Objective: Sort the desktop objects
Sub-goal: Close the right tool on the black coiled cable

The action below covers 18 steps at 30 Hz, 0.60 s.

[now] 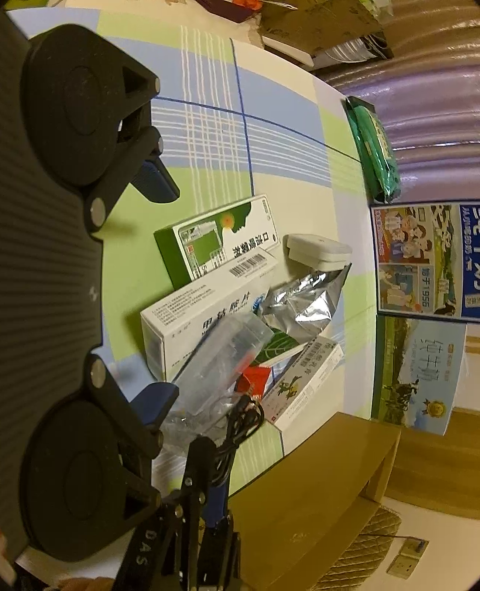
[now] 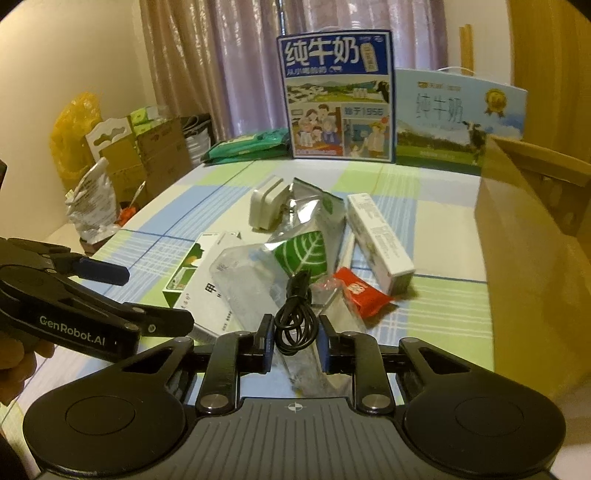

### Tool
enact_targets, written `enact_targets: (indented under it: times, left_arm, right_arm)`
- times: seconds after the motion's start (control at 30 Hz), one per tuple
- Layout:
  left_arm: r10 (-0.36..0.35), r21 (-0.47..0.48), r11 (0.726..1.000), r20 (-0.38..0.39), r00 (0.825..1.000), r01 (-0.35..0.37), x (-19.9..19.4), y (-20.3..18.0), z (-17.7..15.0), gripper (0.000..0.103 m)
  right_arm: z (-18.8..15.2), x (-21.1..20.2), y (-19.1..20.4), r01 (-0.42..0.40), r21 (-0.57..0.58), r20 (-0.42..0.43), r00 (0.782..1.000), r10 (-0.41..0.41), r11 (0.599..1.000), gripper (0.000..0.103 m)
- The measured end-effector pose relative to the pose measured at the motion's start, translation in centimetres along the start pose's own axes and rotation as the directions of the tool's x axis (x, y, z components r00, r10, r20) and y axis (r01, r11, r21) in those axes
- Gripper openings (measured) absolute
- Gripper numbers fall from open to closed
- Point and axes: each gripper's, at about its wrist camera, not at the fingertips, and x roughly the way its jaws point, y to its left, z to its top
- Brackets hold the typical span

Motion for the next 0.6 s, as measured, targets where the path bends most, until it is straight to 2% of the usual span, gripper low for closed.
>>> enact_targets:
  times: [0.4,0.47,0.5,0.6]
  left_arm:
    - [-0.051,0.091,0.995,0.030,0.998,0.048,0.1,-2.7,-0.2,0.102]
    - [-0.063,0.100,0.993,0.030,0.998,0.060,0.1,-3.1,-0.3,0.102]
    - [-0.070,0.104,0.992,0.033,0.997,0.066,0.1,-3.3,-0.3,0.102]
    - [-0.095,0.117,0.989,0.056,0.994,0.088,-0.2,-4.1,-0.3,0.102]
  right_arm:
    - [-2.6,-4.2,-2.3,0.078,0.042,0.030,0.996,-0.079,0.996,0.020]
    - [-3.1,-4.8,-2.7,0.093,0.050,0.022,0.995,-0.094,0.994,0.018]
    - [-3.5,-4.9,-2.9,0.103,0.047,0.009,0.995,-0.104,0.994,0.013]
    - [-4.6,-5.0,-3.2,0.129,0.021,-0.017,0.992,-0.129,0.991,0.013]
